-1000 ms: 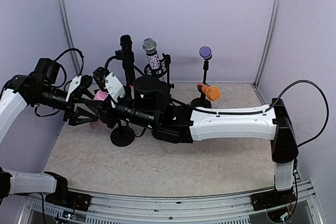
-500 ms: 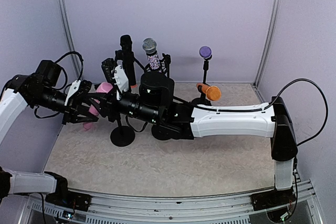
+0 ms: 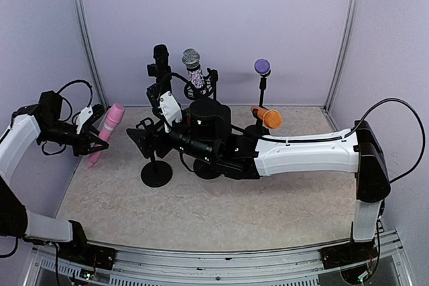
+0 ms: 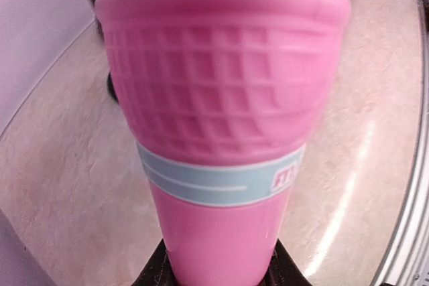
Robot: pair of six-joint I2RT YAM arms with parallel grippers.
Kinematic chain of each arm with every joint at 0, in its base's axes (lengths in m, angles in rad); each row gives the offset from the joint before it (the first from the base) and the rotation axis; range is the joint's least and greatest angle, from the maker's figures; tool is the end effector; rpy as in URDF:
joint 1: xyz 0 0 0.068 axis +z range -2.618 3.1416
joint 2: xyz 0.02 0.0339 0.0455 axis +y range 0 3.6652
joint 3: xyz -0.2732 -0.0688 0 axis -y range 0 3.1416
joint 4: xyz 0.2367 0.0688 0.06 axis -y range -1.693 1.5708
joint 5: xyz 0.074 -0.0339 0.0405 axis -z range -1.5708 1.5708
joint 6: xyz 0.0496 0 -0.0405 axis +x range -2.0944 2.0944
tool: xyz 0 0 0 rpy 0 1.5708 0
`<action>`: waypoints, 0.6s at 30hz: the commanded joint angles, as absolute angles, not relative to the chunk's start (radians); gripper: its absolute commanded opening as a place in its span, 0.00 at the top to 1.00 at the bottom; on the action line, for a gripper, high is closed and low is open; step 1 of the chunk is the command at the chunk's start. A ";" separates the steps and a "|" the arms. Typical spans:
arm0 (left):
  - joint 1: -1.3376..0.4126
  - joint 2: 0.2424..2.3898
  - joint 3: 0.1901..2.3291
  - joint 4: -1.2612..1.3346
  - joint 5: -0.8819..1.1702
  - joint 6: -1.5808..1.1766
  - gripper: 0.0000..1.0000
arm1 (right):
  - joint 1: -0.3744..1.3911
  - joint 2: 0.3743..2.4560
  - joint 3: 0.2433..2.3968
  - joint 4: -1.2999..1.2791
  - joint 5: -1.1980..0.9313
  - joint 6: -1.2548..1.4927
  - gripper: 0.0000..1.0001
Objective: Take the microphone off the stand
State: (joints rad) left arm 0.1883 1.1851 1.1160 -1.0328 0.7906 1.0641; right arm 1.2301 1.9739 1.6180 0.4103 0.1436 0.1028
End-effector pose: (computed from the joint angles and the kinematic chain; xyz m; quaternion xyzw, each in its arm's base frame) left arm 0.2097 0.0041 0.3130 0.4616 0.7750 -0.1778 0.3932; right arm 0.1714 0.4622 0.3453 -0.3224 0.6076 0.4089 0.5997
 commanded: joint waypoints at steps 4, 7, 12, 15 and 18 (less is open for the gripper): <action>0.314 1.214 0.889 -0.613 0.411 1.023 0.69 | 1.195 2.028 1.716 0.249 0.226 0.092 0.11; 0.341 1.240 0.801 -0.472 0.282 1.034 0.68 | 1.185 2.099 1.794 0.191 0.243 0.076 0.12; 0.365 1.325 0.733 -0.367 0.163 1.018 0.65 | 1.165 2.203 1.889 0.144 0.266 0.061 0.12; 0.371 1.375 0.696 -0.300 0.100 1.013 0.64 | 1.153 2.249 1.932 0.124 0.275 0.043 0.13; 0.372 1.413 0.656 -0.244 0.046 1.026 0.62 | 1.146 2.293 1.980 0.104 0.283 0.024 0.13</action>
